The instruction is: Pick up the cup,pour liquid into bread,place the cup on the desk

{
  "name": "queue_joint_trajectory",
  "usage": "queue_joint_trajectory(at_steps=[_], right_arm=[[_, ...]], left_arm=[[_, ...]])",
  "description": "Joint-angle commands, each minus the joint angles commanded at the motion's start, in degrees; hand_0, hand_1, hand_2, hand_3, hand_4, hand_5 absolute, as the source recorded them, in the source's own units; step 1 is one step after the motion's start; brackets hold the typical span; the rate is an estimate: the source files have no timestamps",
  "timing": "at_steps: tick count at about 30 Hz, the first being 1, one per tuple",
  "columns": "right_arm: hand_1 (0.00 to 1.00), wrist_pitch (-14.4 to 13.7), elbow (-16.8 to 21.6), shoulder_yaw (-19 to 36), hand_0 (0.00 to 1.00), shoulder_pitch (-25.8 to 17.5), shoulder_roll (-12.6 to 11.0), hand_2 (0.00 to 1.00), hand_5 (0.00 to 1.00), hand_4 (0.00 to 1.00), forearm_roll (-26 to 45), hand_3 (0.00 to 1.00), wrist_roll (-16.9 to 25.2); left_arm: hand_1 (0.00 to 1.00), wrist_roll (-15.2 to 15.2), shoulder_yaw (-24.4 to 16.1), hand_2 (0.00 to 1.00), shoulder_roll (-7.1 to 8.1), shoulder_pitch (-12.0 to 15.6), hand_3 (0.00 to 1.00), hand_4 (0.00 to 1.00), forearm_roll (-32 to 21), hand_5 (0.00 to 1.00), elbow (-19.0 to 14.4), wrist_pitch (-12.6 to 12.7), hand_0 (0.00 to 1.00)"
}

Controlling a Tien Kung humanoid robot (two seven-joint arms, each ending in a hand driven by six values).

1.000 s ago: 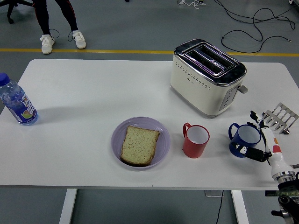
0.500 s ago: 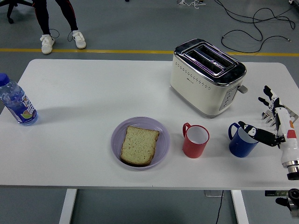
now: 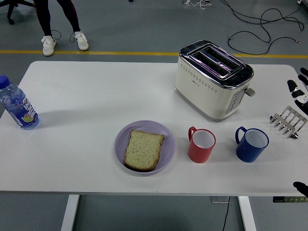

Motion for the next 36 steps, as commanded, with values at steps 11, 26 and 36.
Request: queue_joint_trajectory(at_steps=[11,26,36], right_arm=[[0.607,16.26,-11.11,14.77,0.654,1.63,2.69,0.656,0.15,0.59,26.13,0.614,-16.51],[0.617,18.13,-18.63,14.93,0.659,2.05,5.26,0.663,0.184,0.612,41.76,0.615,-19.27],[0.617,18.05,-19.45,15.14,0.663,1.84,5.68,0.663,0.202,0.601,41.8,0.615,-19.07]], left_arm=[[0.693,0.03,-1.14,0.715,-0.05,0.15,0.606,0.341,0.38,0.926,0.0,0.19,0.657],[0.693,0.05,-1.21,0.714,-0.04,1.18,0.606,0.341,0.79,0.926,0.0,0.17,0.657],[0.694,0.03,-1.19,0.715,0.03,1.59,0.608,0.343,1.18,0.93,0.0,0.09,0.657]])
